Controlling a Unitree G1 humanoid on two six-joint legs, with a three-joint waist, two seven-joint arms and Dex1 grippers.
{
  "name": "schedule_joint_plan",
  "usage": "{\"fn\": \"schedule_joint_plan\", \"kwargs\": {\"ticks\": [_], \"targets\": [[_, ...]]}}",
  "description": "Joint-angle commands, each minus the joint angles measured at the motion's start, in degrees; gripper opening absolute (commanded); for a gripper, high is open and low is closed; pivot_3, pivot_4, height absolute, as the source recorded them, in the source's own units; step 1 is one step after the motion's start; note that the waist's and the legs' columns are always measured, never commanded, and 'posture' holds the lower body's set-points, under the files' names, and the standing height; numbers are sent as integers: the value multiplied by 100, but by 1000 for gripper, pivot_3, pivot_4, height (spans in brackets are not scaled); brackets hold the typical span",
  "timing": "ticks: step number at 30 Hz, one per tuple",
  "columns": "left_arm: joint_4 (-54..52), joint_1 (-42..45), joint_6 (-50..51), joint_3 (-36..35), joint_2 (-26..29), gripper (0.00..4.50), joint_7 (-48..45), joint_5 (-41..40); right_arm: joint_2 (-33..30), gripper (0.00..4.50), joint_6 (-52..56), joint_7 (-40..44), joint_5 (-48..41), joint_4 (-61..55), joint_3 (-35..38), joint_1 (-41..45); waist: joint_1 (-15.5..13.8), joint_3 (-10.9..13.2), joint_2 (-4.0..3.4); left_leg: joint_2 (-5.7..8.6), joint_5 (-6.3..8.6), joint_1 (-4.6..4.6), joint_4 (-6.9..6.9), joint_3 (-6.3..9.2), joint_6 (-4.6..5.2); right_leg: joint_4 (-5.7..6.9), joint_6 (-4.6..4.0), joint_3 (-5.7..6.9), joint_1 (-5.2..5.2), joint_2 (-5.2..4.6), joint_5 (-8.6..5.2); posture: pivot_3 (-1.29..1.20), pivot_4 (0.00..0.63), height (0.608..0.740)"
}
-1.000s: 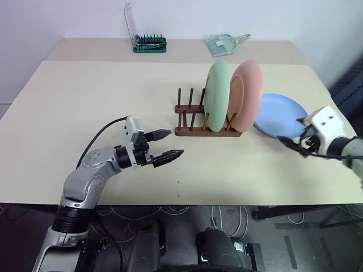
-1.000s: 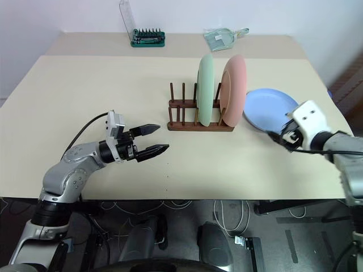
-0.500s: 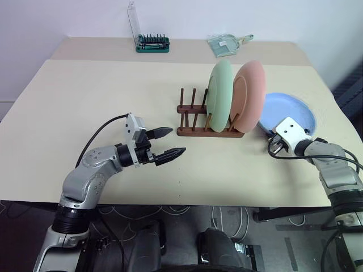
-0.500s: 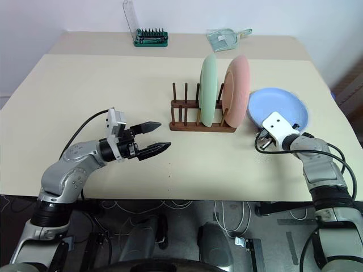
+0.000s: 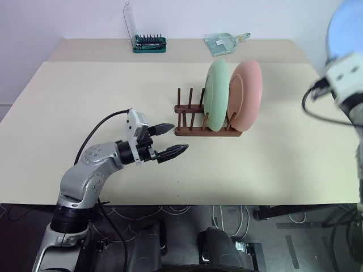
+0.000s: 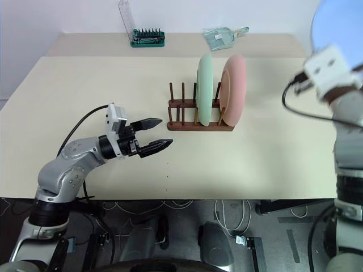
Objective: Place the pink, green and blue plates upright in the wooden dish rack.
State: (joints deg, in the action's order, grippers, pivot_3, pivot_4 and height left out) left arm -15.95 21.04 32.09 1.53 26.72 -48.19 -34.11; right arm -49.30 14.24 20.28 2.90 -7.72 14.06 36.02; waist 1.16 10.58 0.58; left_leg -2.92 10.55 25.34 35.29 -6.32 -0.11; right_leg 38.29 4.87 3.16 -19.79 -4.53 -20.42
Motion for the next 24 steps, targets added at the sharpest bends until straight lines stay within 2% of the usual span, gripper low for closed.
{"fn": "schedule_joint_plan", "kwargs": {"ticks": [1, 4, 7, 13, 19, 24], "targets": [[-7, 126, -122, -40, 34, 4500, 44, 109, 376, 38, 433, 494, -960, -982, -151, 462, -23, -1, 3, 0, 0, 0, -1, 0, 0, -1, 0, 1, 0, 0, 0, 0, 150, 732], [43, 132, -124, -98, 102, 4500, 63, 173, 983, 38, 1185, 654, -1994, -1557, -268, 899, -36, -1, 5, 1, 1, 3, 1, 1, 2, -5, 0, 1, 4, -3, 0, 0, 150, 732], [132, -5, -197, -227, 347, 4500, 105, 374, 2262, 38, 2005, 426, -3535, -2137, -615, 1112, -31, -1, 6, 3, 3, 9, 0, 2, 7, -2, 0, 1, 0, -9, 1, 0, 150, 732], [183, -201, -256, -521, 611, 4500, 170, 417, 3634, 38, 2847, -306, -5054, -2331, -655, 936, -47, -4, 12, 6, 3, 35, 0, 3, 8, 10, -1, 2, -29, -14, 1, 0, 150, 732], [105, -380, -239, -642, 709, 4500, 238, 430, 4504, 38, 3149, -1495, -5598, -1868, -507, 618, -20, -6, 15, 8, 0, 39, -1, 2, 11, 21, 0, 2, -41, -15, 1, 0, 150, 732], [20, -443, -186, -694, 720, 4500, 269, 363, 4766, 38, 3281, -2042, -6166, -1632, -241, 347, -17, -6, 15, 8, -1, 45, -3, -3, 10, 26, 0, 0, -51, -14, 1, 0, 150, 732]]}}
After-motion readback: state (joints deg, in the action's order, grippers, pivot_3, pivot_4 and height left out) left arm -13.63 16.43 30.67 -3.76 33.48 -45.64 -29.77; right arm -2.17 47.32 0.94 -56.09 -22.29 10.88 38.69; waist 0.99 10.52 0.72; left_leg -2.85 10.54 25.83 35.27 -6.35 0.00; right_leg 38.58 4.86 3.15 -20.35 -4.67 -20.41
